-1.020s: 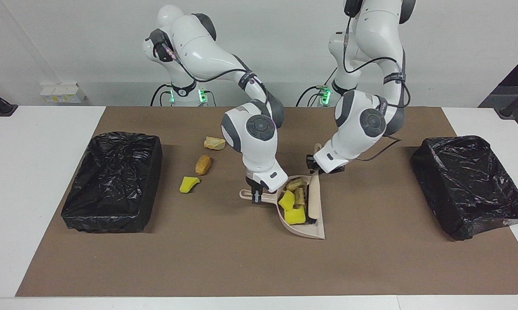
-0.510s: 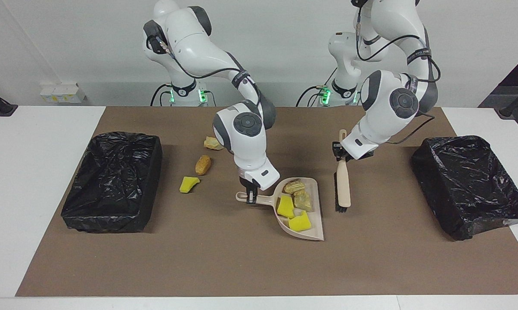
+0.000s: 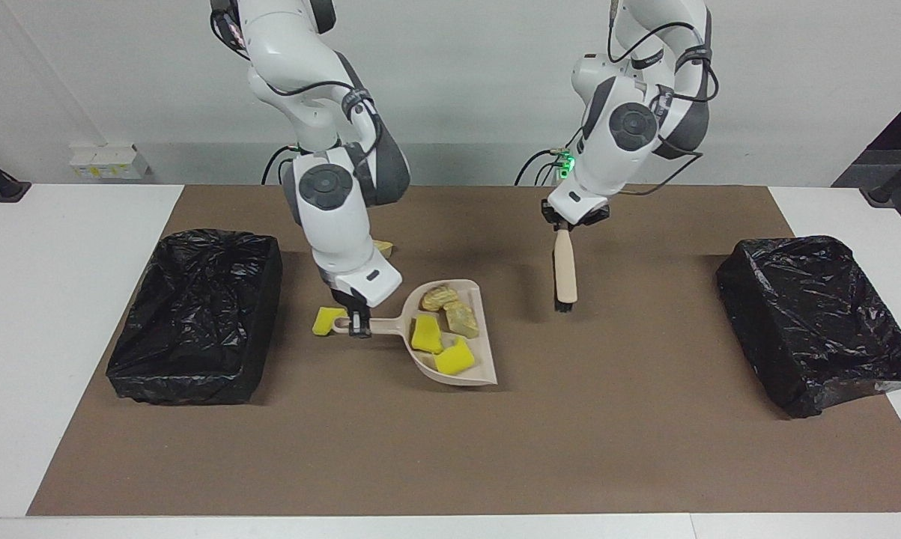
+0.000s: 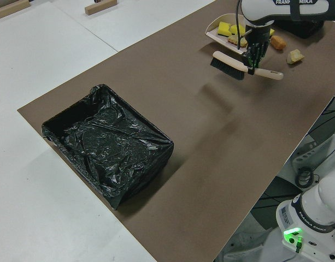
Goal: Sweep and dump trash in bin
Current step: 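Carry the dustpan to the bin with the right gripper and tip it, then bring the empty dustpan back and set it down with the right gripper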
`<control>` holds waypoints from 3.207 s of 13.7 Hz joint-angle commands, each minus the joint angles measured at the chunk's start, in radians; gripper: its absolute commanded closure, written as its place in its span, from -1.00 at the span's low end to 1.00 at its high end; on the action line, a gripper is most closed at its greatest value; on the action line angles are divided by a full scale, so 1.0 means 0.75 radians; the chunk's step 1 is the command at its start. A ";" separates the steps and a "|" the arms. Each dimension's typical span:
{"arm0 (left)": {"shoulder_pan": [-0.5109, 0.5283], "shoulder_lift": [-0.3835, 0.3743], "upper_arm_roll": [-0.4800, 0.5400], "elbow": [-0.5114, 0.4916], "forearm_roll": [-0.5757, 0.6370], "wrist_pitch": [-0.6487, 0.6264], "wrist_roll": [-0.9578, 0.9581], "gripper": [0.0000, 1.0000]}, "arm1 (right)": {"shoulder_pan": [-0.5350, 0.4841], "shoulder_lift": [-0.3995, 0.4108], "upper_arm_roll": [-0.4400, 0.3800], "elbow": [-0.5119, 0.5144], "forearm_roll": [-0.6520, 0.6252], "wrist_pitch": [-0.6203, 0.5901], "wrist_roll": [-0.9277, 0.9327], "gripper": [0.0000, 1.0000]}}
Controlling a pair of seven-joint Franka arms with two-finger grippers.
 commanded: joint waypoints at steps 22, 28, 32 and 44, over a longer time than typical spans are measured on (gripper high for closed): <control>0.032 0.119 0.028 -0.027 -0.045 0.463 -0.016 -1.00 | -0.624 -0.288 0.013 -0.115 -0.697 -0.068 -0.238 1.00; 0.373 0.181 0.031 0.346 0.109 0.201 0.389 -1.00 | -0.495 -0.342 0.013 -0.160 -1.065 -0.239 -0.064 1.00; 0.562 0.168 0.037 0.526 0.109 0.054 0.445 -1.00 | -0.448 -0.372 0.017 -0.146 -1.219 -0.303 -0.071 1.00; 0.646 0.076 0.031 0.704 0.133 -0.313 0.552 -1.00 | -0.154 -0.285 0.021 0.073 -0.649 -0.370 0.621 1.00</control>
